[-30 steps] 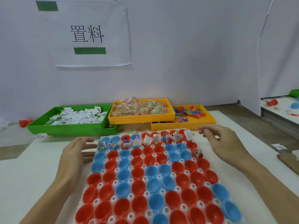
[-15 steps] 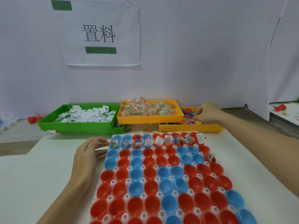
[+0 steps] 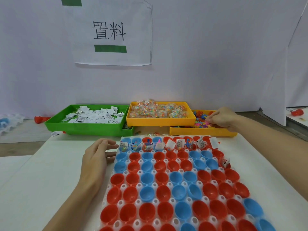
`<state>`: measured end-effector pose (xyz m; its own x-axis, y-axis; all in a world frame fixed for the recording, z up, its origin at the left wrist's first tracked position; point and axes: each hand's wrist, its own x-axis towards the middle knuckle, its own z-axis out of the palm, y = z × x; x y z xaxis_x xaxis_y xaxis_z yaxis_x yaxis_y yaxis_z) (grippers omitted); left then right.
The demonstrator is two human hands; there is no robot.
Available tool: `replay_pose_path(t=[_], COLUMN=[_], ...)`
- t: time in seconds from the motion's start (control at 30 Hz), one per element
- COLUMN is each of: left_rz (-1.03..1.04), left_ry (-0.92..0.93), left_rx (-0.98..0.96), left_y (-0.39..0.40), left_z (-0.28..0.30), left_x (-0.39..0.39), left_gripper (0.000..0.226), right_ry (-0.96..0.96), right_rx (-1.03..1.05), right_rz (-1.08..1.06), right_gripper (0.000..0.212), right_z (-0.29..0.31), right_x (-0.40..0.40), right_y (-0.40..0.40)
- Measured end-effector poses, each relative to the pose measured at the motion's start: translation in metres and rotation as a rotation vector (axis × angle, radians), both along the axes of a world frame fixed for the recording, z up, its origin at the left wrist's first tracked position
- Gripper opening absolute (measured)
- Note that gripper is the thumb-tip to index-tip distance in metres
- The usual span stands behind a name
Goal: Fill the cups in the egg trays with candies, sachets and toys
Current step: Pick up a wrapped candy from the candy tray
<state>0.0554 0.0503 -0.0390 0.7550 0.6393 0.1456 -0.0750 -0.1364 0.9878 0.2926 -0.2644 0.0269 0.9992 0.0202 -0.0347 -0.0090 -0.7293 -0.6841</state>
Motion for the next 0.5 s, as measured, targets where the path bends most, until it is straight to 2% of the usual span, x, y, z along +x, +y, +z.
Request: replay_pose_path(t=[0.17, 0.27, 0.33, 0.5], left_rz=[0.004, -0.006, -0.010, -0.001], left_ry=[0.011, 0.015, 0.020, -0.006], left_rx=[0.002, 0.007, 0.015, 0.006], left_y=[0.000, -0.001, -0.001, -0.003], left_z=[0.000, 0.000, 0.000, 0.001], left_x=[0.000, -0.001, -0.002, -0.001], left_gripper=[0.039, 0.041, 0.041, 0.039], right_ry=[-0.078, -0.210, -0.284, -0.386], right_rx=[0.323, 0.414, 0.412, 0.245], right_rz=[-0.012, 0.013, 0.078, 0.202], right_gripper=[0.019, 0.017, 0.012, 0.019], right_z=[0.002, 0.002, 0.000, -0.011], right_x=[-0.032, -0.067, -0.092, -0.136], right_y=[-0.019, -0.022, -0.022, -0.028])
